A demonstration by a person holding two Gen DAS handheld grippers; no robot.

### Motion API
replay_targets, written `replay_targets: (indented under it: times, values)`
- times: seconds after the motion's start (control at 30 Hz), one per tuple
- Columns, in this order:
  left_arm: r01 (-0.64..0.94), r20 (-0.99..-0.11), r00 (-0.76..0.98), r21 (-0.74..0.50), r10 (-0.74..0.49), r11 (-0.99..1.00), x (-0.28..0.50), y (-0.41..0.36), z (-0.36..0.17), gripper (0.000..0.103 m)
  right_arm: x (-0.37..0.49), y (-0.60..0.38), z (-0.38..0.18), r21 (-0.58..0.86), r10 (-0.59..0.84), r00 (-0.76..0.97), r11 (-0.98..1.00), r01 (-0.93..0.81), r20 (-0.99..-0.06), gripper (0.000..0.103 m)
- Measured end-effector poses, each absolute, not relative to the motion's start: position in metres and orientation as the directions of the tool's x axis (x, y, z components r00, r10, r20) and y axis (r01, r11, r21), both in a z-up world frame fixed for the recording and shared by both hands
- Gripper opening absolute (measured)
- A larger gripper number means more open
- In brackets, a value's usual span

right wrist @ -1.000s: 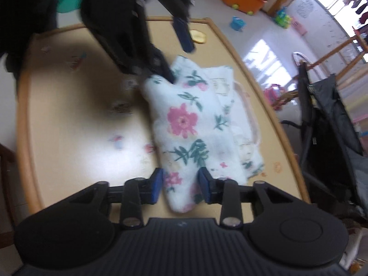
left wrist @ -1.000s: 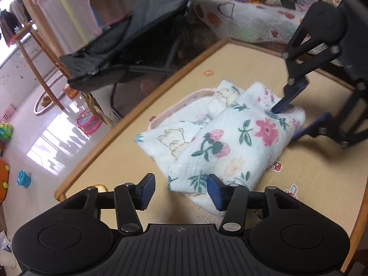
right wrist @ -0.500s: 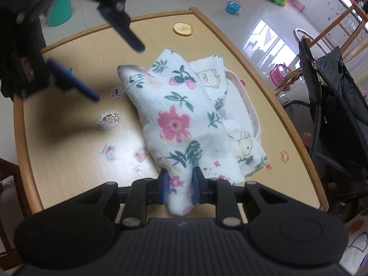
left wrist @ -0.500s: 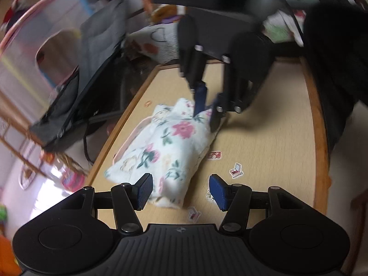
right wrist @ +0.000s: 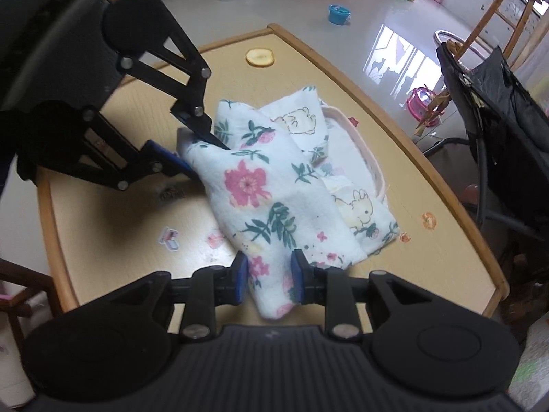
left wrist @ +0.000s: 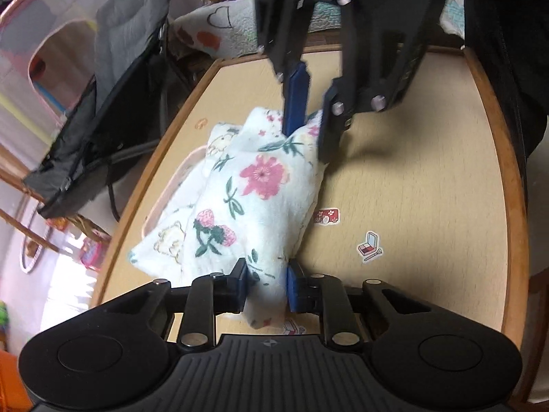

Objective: Fold clothes

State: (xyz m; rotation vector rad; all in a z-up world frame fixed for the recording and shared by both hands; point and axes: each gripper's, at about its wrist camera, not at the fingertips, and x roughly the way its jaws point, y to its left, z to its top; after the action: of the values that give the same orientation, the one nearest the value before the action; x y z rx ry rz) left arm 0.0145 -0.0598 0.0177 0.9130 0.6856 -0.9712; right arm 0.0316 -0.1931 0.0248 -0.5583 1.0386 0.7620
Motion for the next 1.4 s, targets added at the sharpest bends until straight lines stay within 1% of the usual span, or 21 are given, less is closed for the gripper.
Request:
replay_targets:
  times: [0.07, 0.13, 0.23, 0.37, 0.47, 0.5, 0.53, 0.6, 0.63, 0.7, 0.73, 0.83, 0.93, 1.13, 1.2, 1.4]
  values:
    - [0.911, -0.83, 0.4, 0.311, -0.389, 0.273, 0.017, -0.059, 0.016, 0.021, 0.029, -0.193, 0.027, -0.061, 0.291, 0.293, 0.607, -0.792, -0.911, 0.029]
    - [0.913, -0.835, 0.39, 0.296, -0.389, 0.28, 0.018, -0.058, 0.014, 0.021, 0.024, -0.192, 0.031, -0.083, 0.296, 0.308, 0.585, -0.807, -0.904, 0.034]
    - [0.917, -0.84, 0.375, 0.272, -0.393, 0.294, 0.022, -0.058, 0.012, 0.021, 0.018, -0.193, 0.033, -0.1, 0.32, 0.325, 0.559, -0.823, -0.89, 0.038]
    - [0.918, -0.844, 0.36, 0.245, -0.398, 0.311, 0.028, -0.058, 0.01, 0.021, 0.015, -0.191, 0.023, -0.126, 0.292, 0.325, 0.539, -0.833, -0.899, 0.038]
    - [0.918, -0.845, 0.358, 0.239, -0.397, 0.318, 0.03, -0.058, 0.008, 0.021, 0.016, -0.186, 0.015, -0.144, 0.265, 0.332, 0.544, -0.826, -0.905, 0.034]
    - [0.917, -0.845, 0.358, 0.239, -0.397, 0.319, 0.03, -0.058, 0.008, 0.021, 0.016, -0.184, 0.012, -0.148, 0.255, 0.334, 0.55, -0.822, -0.908, 0.03]
    - [0.917, -0.846, 0.358, 0.239, -0.396, 0.319, 0.03, -0.059, 0.008, 0.021, 0.016, -0.181, 0.011, -0.162, 0.244, 0.34, 0.544, -0.823, -0.908, 0.023]
    - [0.917, -0.846, 0.356, 0.234, -0.396, 0.323, 0.031, -0.06, 0.008, 0.021, 0.016, -0.177, 0.009, -0.193, 0.225, 0.358, 0.533, -0.824, -0.906, 0.016]
    - [0.917, -0.847, 0.353, 0.228, -0.397, 0.328, 0.034, -0.06, 0.008, 0.021, 0.016, -0.176, 0.009, -0.196, 0.222, 0.361, 0.534, -0.822, -0.906, 0.014]
    - [0.916, -0.849, 0.347, 0.216, -0.399, 0.337, 0.037, -0.06, 0.009, 0.02, 0.018, -0.176, 0.01, -0.191, 0.224, 0.361, 0.543, -0.818, -0.905, 0.012]
    - [0.916, -0.85, 0.346, 0.214, -0.397, 0.34, 0.038, -0.06, 0.009, 0.017, 0.019, -0.177, 0.01, -0.181, 0.228, 0.356, 0.552, -0.814, -0.906, 0.012]
    - [0.915, -0.856, 0.344, 0.213, -0.386, 0.344, 0.038, -0.062, 0.012, 0.014, 0.022, -0.183, 0.015, -0.124, 0.253, 0.325, 0.584, -0.802, -0.911, 0.009]
    - [0.917, -0.863, 0.338, 0.213, -0.375, 0.338, 0.033, -0.062, 0.019, 0.014, 0.02, -0.185, 0.022, -0.085, 0.272, 0.293, 0.585, -0.807, -0.917, 0.009]
    - [0.925, -0.877, 0.301, 0.173, -0.375, 0.338, 0.02, -0.058, 0.034, 0.013, 0.007, -0.185, 0.036, -0.022, 0.302, 0.23, 0.562, -0.827, -0.925, 0.008]
    - [0.93, -0.885, 0.279, 0.153, -0.372, 0.334, 0.013, -0.057, 0.039, 0.013, 0.001, -0.185, 0.041, 0.009, 0.312, 0.194, 0.548, -0.836, -0.93, 0.008]
    - [0.946, -0.91, 0.164, 0.035, -0.381, 0.324, -0.015, -0.052, 0.051, 0.013, -0.022, -0.18, 0.05, 0.097, 0.326, 0.075, 0.48, -0.872, -0.942, 0.008]
